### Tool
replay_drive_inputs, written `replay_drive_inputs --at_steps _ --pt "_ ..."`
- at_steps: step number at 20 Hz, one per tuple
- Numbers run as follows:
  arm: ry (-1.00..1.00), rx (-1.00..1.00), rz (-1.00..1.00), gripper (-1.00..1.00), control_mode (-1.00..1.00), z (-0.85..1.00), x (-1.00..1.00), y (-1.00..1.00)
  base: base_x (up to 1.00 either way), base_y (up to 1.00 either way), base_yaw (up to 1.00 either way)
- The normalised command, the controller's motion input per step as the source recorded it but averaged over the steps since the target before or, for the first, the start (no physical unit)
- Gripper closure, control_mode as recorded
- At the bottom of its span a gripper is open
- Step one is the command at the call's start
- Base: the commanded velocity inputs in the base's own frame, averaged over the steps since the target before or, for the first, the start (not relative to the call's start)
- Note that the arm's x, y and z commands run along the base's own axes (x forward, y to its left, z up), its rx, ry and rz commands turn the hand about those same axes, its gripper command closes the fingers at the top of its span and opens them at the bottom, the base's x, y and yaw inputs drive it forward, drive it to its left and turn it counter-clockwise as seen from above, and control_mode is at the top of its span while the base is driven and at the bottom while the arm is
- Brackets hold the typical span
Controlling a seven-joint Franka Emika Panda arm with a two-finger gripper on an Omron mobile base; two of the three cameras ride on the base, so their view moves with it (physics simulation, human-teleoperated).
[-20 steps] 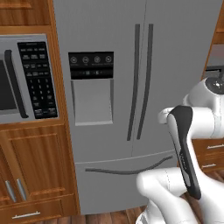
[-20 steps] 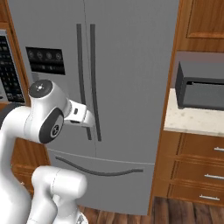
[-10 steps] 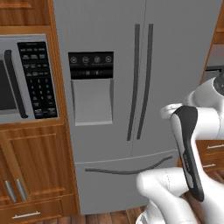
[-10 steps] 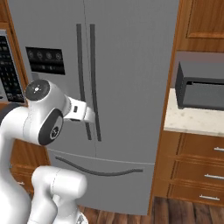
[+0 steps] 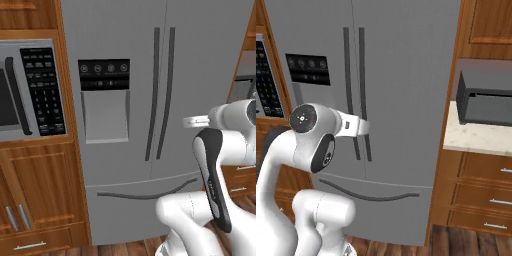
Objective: Take the lemon wedge from the fridge and place it on the plate with fish on the dining counter.
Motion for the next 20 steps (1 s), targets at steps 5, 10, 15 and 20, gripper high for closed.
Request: replay_drive_inputs --at_steps 5,10,15,20 --pt "-0.23 0.01 0.0 -1.0 -1.0 0.0 0.73 0.0 0.0 0.0 0.0" --pt "-0.17 0.0 0.0 -1.0 -1.0 -0.03 0.68 0.0 0.0 0.0 0.0" --pt "-0.1 0.0 0.0 -1.0 -1.0 -0.05 0.36 0.0 0.0 0.0 0.0" --pt "-0.1 0.0 0.0 -1.0 -1.0 -0.05 0.06 0.0 0.0 0.0 0.0"
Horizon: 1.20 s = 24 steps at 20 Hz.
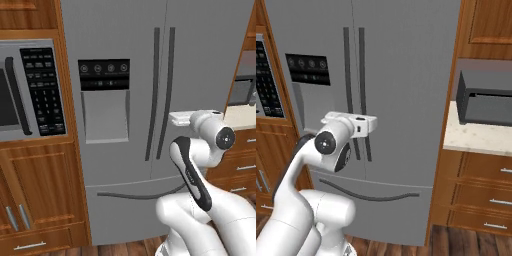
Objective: Take the lemon wedge from the fridge and place it on the plate with fish on the dining counter.
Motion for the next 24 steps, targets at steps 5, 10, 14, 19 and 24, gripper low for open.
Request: replay_drive_inputs --at_steps 5,10,14,19,24 --pt "0.0 0.0 0.0 -1.0 -1.0 0.0 0.21 0.0 0.0 0.0 0.0" --pt "0.02 0.0 0.0 -1.0 -1.0 0.0 0.76 0.09 0.0 0.0 0.0" --pt "0.0 0.0 0.0 -1.0 -1.0 0.0 0.73 0.01 0.0 0.0 0.0" --pt "0.0 0.0 0.0 -1.0 -1.0 0.0 0.64 0.0 0.0 0.0 0.0" --pt "0.0 0.0 0.0 -1.0 -1.0 0.0 0.68 0.0 0.0 0.0 0.0"
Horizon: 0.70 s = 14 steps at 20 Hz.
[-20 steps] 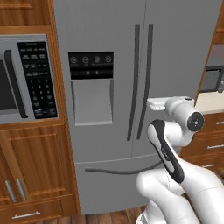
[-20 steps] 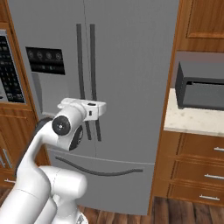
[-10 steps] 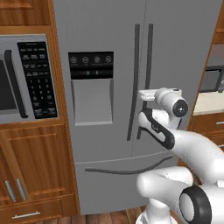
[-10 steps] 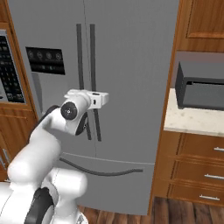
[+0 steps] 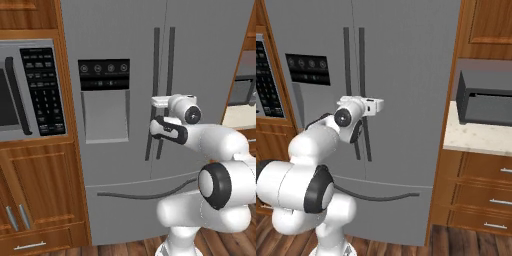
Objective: Take the lemon wedge from the fridge and place it on the plate with fish on the dining counter.
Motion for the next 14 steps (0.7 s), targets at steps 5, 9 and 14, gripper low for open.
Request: replay_drive_inputs --at_steps 5,9,14 --pt "0.0 0.0 0.0 -1.0 -1.0 0.0 0.75 -0.02 0.0 0.0 0.0" --pt "0.01 0.0 0.0 -1.0 -1.0 -0.03 0.8 -0.04 0.0 0.0 0.0" --pt "0.03 0.0 0.0 1.0 -1.0 0.0 0.53 -0.05 0.0 0.0 0.0"
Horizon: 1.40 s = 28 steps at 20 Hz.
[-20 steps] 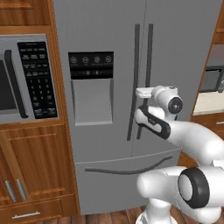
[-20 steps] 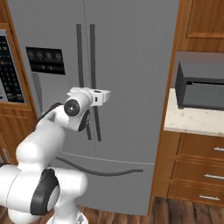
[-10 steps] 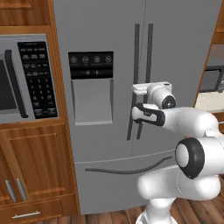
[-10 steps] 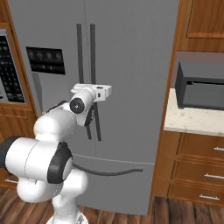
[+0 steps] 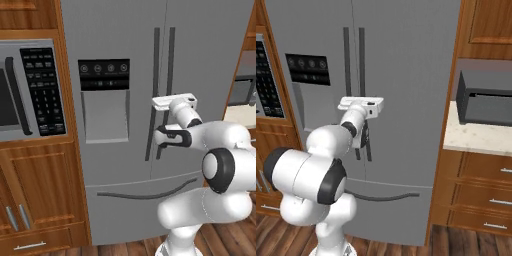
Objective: Take the lemon wedge from the fridge and place it on the plate with fish on the dining counter.
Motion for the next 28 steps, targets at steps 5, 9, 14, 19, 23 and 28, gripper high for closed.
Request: replay_drive_inputs --at_steps 5,9,14,19,23,28 --pt "0.0 0.0 0.0 1.0 -1.0 0.0 -0.02 -0.01 0.0 0.0 0.0" --pt "-0.02 0.03 -0.14 1.0 -1.0 0.12 -0.67 -0.29 0.0 0.0 0.0" --pt "0.0 0.14 -0.3 1.0 -1.0 0.25 -1.0 -0.74 0.0 0.0 0.0" --pt "0.0 0.22 -0.36 1.0 -1.0 0.35 -1.0 -0.96 0.0 0.0 0.0" --pt "0.01 0.29 -0.42 1.0 -1.0 0.47 -1.0 -1.0 0.0 0.0 0.0" --pt "0.04 0.33 -0.42 1.0 -1.0 0.62 -0.89 -1.0 0.0 0.0 0.0"
